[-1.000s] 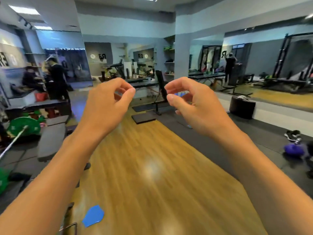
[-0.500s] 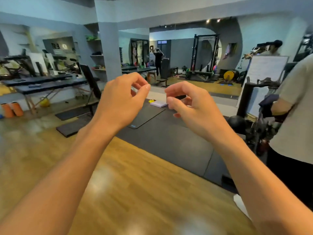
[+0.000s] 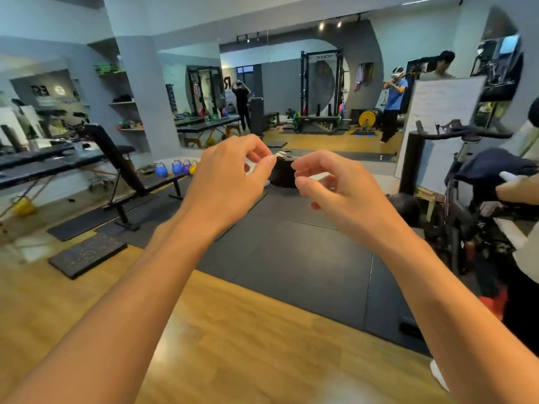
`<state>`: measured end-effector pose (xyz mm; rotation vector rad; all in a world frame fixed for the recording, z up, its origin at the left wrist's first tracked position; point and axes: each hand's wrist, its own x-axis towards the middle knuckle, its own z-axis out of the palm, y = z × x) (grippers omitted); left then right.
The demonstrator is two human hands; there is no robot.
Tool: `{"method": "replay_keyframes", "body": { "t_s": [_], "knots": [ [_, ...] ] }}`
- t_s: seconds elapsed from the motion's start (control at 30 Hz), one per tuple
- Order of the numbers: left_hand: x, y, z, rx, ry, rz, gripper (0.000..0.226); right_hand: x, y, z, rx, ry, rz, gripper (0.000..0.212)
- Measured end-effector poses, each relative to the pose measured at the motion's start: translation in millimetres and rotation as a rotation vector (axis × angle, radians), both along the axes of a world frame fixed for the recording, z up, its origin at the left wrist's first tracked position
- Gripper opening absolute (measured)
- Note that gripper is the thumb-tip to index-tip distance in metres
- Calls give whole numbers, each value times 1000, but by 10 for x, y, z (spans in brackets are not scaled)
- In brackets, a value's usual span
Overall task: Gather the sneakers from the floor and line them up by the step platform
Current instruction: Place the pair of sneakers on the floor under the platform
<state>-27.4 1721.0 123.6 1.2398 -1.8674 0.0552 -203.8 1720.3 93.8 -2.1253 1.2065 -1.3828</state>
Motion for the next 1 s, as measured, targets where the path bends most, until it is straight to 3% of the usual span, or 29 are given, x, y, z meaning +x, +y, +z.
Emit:
{"method": "replay_keyframes", "body": {
  "t_s": [0.3, 0.53, 0.83, 1.0],
  "knots": [
    [251, -2061, 116, -28, -16, -50, 11, 175, -2002, 27, -26, 19, -18, 19],
    [261, -3873, 237, -87, 25, -175, 5, -22, -3410, 230, -17, 51, -194, 22],
    [-707, -6180, 23, -25, 103, -416, 11, -833, -5213, 228, -26, 67, -479, 21],
    [-1174, -7308, -134, 3, 93, -462, 11, -1329, -6314, 26, -32, 12, -492, 21]
  ]
}}
